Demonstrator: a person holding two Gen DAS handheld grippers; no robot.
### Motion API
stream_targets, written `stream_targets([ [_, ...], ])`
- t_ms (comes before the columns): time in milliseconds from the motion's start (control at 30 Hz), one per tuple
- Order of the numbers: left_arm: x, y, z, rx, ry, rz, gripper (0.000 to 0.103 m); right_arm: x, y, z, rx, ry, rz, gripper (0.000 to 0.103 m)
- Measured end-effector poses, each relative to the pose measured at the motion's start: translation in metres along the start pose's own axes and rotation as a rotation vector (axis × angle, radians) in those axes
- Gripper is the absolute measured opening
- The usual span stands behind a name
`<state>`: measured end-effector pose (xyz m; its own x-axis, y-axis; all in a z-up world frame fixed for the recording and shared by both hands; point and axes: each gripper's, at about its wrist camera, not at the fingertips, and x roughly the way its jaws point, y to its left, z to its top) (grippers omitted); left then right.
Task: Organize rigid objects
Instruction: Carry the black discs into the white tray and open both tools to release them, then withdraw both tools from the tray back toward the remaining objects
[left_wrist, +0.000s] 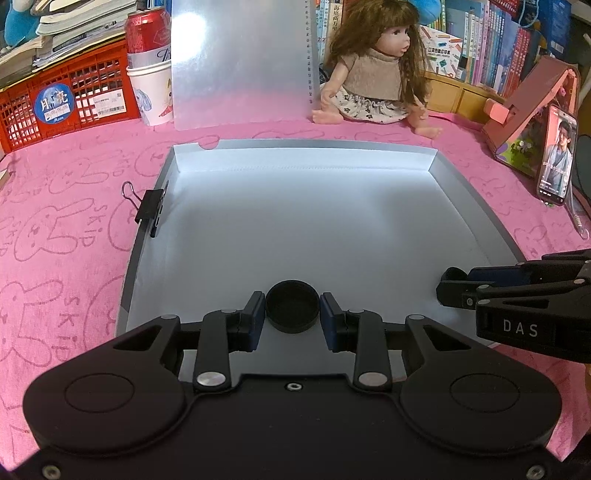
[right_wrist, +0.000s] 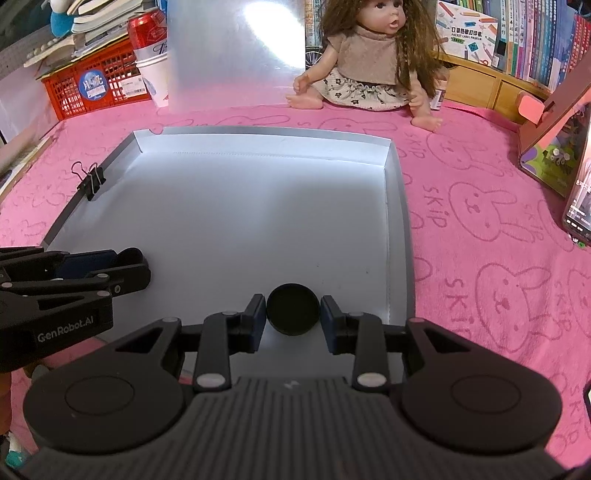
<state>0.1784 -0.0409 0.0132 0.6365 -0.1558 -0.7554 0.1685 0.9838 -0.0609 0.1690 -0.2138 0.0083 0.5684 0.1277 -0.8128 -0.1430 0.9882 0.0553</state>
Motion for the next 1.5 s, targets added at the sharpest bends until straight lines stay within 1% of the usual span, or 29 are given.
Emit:
stream_targets([
  [200,-0.002,0.0,-0.001,-0.002,-0.007,-0.003,0.032,0.0,0.001,0.0,-0.001,-0.008,-0.003,0.041],
  [233,-0.002,0.001,-0.001,-0.005,-0.007,-0.008,0.034,0.0,0.001,0.0,0.002,-0.009,-0.003,0.049],
  [267,-0.003,0.001,-0.001,-0.01,-0.01,-0.014,0.037,-0.001,0.001,0.0,0.007,-0.011,-0.002,0.053],
  [300,-0.003,0.002,-0.001,-0.013,-0.012,-0.016,0.041,-0.001,0.0,0.0,0.011,-0.012,0.001,0.055],
  [400,-0.006,0.0,-0.001,-0.005,-0.022,-0.009,0.044,-0.002,-0.001,-0.001,0.02,-0.017,0.014,0.056],
  [533,-0.012,-0.001,-0.002,0.004,-0.038,-0.004,0.052,-0.005,0.0,-0.002,0.012,-0.033,0.01,0.061],
  [667,-0.02,0.001,-0.001,0.0,-0.061,-0.007,0.057,-0.012,0.002,-0.004,-0.003,-0.059,-0.001,0.066],
  [767,-0.028,0.0,-0.002,0.008,-0.083,-0.002,0.064,-0.018,0.002,-0.005,-0.011,-0.08,-0.01,0.071],
  [833,-0.032,-0.002,-0.002,0.019,-0.102,0.007,0.074,-0.023,0.003,-0.006,-0.015,-0.095,-0.011,0.075],
  [900,-0.038,-0.004,-0.004,0.033,-0.122,0.012,0.076,-0.026,0.003,-0.006,-0.019,-0.107,-0.011,0.077],
  [1033,-0.047,-0.005,-0.006,0.035,-0.135,0.007,0.079,-0.034,0.004,-0.009,-0.03,-0.137,-0.018,0.084],
  [1233,-0.061,0.001,-0.012,0.012,-0.15,-0.014,0.082,-0.048,0.005,-0.016,-0.045,-0.188,-0.033,0.09],
  [1333,-0.071,0.002,-0.018,0.012,-0.169,-0.017,0.083,-0.053,0.004,-0.02,-0.053,-0.211,-0.046,0.094],
  [1500,-0.087,0.003,-0.026,0.017,-0.196,-0.029,0.083,-0.064,0.005,-0.03,-0.068,-0.254,-0.056,0.098],
])
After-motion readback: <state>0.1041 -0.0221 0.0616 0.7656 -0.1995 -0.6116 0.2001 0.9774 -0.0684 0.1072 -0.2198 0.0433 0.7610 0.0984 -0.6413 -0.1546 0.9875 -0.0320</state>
